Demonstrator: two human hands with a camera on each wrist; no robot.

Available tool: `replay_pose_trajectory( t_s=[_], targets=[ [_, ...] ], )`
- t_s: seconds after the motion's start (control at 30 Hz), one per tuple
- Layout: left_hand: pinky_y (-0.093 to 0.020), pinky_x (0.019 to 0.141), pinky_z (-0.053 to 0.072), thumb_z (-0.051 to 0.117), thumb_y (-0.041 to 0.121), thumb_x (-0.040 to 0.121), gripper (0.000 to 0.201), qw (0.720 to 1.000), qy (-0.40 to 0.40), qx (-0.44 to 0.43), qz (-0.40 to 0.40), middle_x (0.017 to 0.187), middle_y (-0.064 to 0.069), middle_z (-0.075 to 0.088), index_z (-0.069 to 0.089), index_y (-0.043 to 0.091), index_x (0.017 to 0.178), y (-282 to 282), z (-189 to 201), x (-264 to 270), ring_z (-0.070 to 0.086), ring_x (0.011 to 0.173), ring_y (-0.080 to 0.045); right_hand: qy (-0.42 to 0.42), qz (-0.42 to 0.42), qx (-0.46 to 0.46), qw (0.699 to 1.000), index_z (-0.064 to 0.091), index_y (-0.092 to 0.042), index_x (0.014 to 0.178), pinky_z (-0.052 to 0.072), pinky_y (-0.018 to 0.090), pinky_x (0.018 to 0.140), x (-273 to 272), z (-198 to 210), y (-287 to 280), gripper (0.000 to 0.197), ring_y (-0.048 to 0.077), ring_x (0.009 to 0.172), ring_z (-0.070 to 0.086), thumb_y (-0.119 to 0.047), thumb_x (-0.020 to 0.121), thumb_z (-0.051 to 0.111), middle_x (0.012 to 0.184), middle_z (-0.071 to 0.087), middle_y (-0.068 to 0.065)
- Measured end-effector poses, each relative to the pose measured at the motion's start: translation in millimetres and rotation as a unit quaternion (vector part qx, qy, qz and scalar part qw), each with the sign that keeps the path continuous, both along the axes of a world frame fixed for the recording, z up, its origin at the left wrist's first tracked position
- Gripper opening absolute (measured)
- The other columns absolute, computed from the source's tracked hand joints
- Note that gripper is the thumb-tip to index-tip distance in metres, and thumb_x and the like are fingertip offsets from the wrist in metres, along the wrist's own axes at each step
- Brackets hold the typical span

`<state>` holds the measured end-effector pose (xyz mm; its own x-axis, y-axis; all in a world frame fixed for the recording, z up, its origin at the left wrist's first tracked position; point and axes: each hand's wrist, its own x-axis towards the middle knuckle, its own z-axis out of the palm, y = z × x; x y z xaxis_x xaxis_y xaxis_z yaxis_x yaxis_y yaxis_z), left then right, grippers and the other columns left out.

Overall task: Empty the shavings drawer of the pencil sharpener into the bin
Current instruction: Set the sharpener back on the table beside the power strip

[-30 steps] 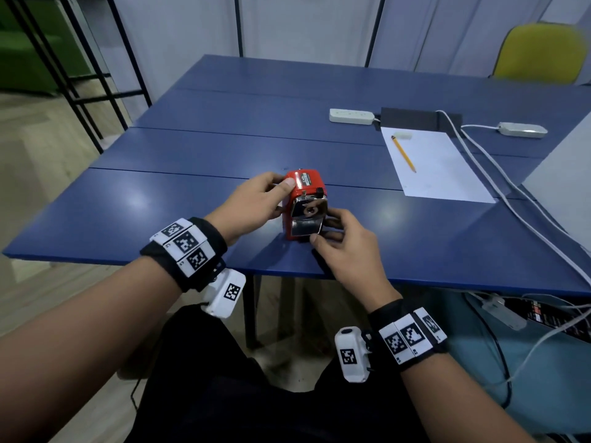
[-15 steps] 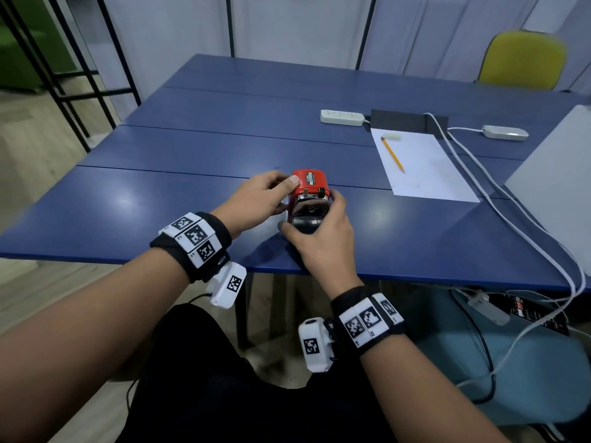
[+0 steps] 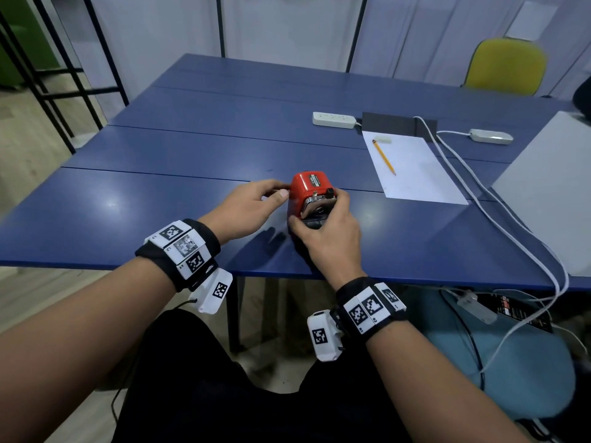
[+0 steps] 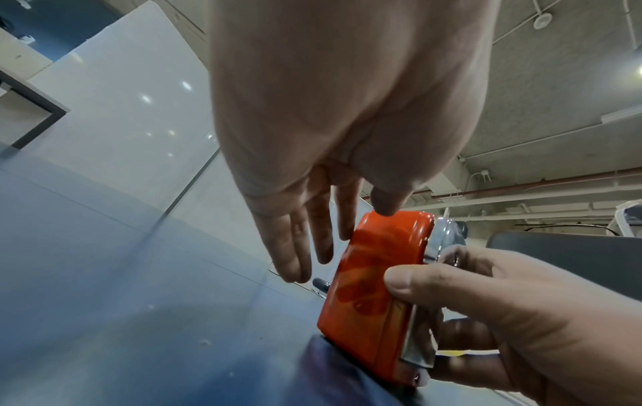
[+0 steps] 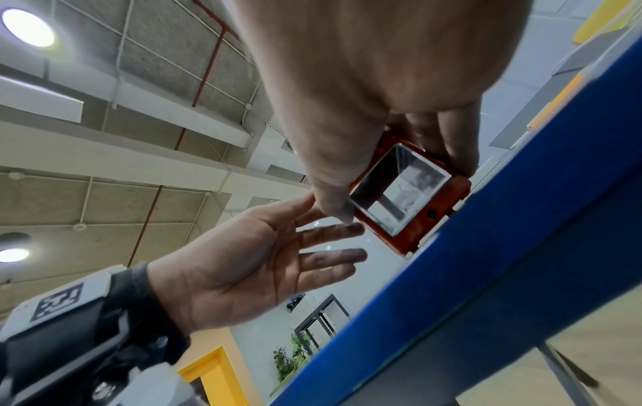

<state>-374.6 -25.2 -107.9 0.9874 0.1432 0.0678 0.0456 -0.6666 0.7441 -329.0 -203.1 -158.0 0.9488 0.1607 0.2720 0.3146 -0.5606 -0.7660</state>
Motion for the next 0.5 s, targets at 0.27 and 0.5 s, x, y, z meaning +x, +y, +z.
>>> replay_pose_trajectory(
  t_s=[0.27, 0.5],
  targets=[
    [-0.036, 0.112, 0.041, 0.062, 0.048, 0.102, 0.06, 0.983, 0.069, 0.167, -0.036, 0.154, -0.004, 0.058, 0.052, 0.021, 0.155, 5, -14, 8, 0.054, 0.14, -0.024, -0.017, -0.016, -0.025, 0.999, 0.046, -0.023, 0.141, 0.058, 0.046, 0.096, 43, 21, -26, 0.081, 0.035, 0.112, 0.071, -0.051, 0.076, 0.086, 0.126, 0.075, 0.008],
    [-0.039, 0.11, 0.047, 0.064, 0.06, 0.094, 0.074, 0.968, 0.088, 0.231, -0.04, 0.154, -0.002, 0.051, 0.046, 0.025, 0.157, -1, -17, 37, 0.058, 0.132, -0.025, -0.025, -0.038, -0.033, 0.998, 0.05, -0.017, 0.133, 0.055, 0.045, 0.096, 110, 44, -28, 0.073, 0.034, 0.112, 0.068, -0.046, 0.077, 0.086, 0.122, 0.072, 0.005]
  ],
)
